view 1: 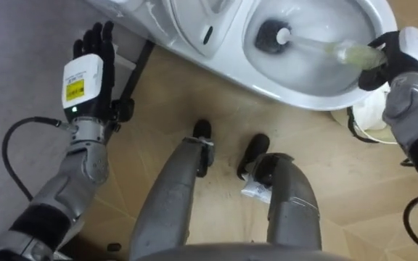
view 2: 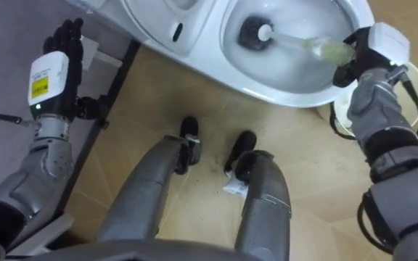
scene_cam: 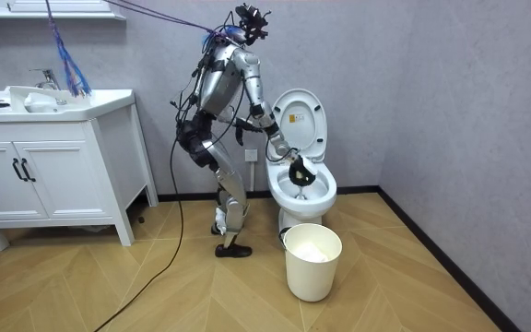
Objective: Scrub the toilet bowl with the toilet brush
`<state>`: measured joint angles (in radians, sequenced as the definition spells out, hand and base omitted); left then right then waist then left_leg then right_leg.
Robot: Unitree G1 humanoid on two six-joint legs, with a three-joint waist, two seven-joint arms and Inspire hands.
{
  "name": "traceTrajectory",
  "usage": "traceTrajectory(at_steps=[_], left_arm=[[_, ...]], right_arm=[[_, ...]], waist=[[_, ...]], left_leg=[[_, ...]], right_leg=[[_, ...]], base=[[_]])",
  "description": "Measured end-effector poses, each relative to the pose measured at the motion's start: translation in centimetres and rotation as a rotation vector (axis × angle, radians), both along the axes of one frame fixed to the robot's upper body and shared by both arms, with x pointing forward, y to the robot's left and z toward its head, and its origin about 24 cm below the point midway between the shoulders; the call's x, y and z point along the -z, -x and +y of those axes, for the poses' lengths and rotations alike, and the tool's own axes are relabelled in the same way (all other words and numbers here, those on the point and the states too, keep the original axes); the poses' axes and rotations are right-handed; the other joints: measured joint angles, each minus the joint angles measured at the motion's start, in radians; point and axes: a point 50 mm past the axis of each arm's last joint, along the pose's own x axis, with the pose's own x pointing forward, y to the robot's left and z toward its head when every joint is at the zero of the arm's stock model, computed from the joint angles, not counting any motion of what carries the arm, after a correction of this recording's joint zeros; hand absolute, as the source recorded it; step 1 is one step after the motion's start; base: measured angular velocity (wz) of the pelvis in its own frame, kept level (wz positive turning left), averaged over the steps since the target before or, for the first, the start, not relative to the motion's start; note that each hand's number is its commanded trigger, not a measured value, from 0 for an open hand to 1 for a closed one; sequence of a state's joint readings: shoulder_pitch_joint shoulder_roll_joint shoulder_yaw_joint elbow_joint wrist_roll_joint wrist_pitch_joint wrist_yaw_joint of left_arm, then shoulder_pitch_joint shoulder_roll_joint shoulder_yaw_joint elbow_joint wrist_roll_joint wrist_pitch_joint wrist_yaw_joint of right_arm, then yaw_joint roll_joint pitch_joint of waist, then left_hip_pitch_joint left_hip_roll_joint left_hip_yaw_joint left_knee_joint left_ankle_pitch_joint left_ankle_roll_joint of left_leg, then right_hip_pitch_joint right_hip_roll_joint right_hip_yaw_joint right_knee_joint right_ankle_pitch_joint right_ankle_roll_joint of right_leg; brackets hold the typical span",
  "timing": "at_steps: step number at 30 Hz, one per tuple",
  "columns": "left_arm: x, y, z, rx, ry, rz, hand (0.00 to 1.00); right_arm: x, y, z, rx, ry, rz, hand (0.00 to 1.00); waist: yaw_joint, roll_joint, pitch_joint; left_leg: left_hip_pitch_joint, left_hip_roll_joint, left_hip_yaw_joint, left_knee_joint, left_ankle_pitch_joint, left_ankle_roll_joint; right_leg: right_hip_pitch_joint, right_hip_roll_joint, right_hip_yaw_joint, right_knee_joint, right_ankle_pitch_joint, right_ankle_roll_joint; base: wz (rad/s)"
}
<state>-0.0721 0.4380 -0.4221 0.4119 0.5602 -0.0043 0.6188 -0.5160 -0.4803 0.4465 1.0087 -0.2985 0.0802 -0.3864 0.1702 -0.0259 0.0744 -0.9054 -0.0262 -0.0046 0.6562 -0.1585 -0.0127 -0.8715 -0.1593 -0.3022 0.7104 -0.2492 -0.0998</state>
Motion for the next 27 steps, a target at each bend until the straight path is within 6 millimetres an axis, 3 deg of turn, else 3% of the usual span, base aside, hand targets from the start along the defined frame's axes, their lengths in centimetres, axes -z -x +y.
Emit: traceTrajectory(at_steps=[2, 5, 6, 7, 9, 16, 21, 27], left_arm=[[-0.2, -0.2, -0.1, -0.002, 0.004, -0.014, 0.00], [-0.4, -0.5, -0.5, -0.021, 0.019, -0.056, 0.00], [-0.5, -0.4, -0.7, -0.029, 0.024, -0.081, 0.00], [-0.8, -0.4, -0.9, -0.028, 0.022, -0.113, 0.00], [-1.7, -0.6, -0.8, -0.041, 0.018, -0.182, 0.00], [-5.4, -1.7, -1.7, -0.044, 0.027, -0.486, 0.00], [-6.0, -1.8, -1.9, -0.039, 0.020, -0.574, 0.00], [-7.3, -2.9, -2.4, -0.017, 0.028, -0.651, 0.00]], right_arm=[[0.3, 0.1, 0.7, -0.019, 0.024, -0.004, 1.00], [1.7, 1.2, 1.2, -0.041, 0.080, 0.025, 1.00], [2.3, 1.8, 1.4, -0.039, 0.084, 0.038, 1.00], [2.8, 2.3, 1.1, -0.026, 0.101, 0.050, 1.00], [3.1, 2.8, 0.9, -0.025, 0.127, 0.061, 1.00], [4.4, 3.6, 2.2, -0.048, 0.101, 0.115, 1.00], [4.6, 3.5, 2.8, -0.075, 0.106, 0.140, 1.00], [3.4, 2.5, 3.8, -0.170, 0.196, 0.130, 1.00]], waist=[[0.012, 0.012, -0.0045], [0.030, 0.050, -0.0095], [0.042, 0.073, -0.0143], [0.060, 0.094, -0.0256], [0.064, 0.115, -0.0359], [0.068, 0.124, -0.0369], [0.058, 0.124, -0.0364], [0.043, 0.115, -0.0300]], left_leg=[[0.003, 0.007, 0.000, 0.003, -0.011, 0.017], [0.019, 0.014, -0.003, 0.000, -0.016, 0.023], [0.028, 0.015, -0.004, -0.003, -0.016, 0.024], [0.029, 0.015, -0.004, -0.005, -0.016, 0.024], [0.035, 0.014, 0.000, -0.006, -0.016, 0.025], [0.091, 0.033, -0.008, -0.030, -0.011, 0.011], [0.108, 0.048, -0.014, -0.043, -0.013, 0.003], [0.105, 0.051, -0.012, -0.047, -0.021, -0.001]], right_leg=[[0.003, 0.005, -0.005, 0.000, 0.003, -0.001], [0.031, 0.005, -0.025, -0.008, 0.005, -0.003], [0.043, 0.008, -0.025, -0.015, 0.009, 0.000], [0.044, 0.011, -0.022, -0.020, 0.012, 0.005], [0.045, 0.009, -0.017, -0.016, 0.014, 0.006], [0.110, 0.035, -0.027, -0.060, 0.025, -0.008], [0.138, 0.059, -0.033, -0.103, 0.039, -0.015], [0.131, 0.064, -0.028, -0.105, 0.035, -0.014]], base=[[-0.04], [0.04], [-0.09], [-0.09], [-0.08], [-0.02], [-0.04], [-0.02]])
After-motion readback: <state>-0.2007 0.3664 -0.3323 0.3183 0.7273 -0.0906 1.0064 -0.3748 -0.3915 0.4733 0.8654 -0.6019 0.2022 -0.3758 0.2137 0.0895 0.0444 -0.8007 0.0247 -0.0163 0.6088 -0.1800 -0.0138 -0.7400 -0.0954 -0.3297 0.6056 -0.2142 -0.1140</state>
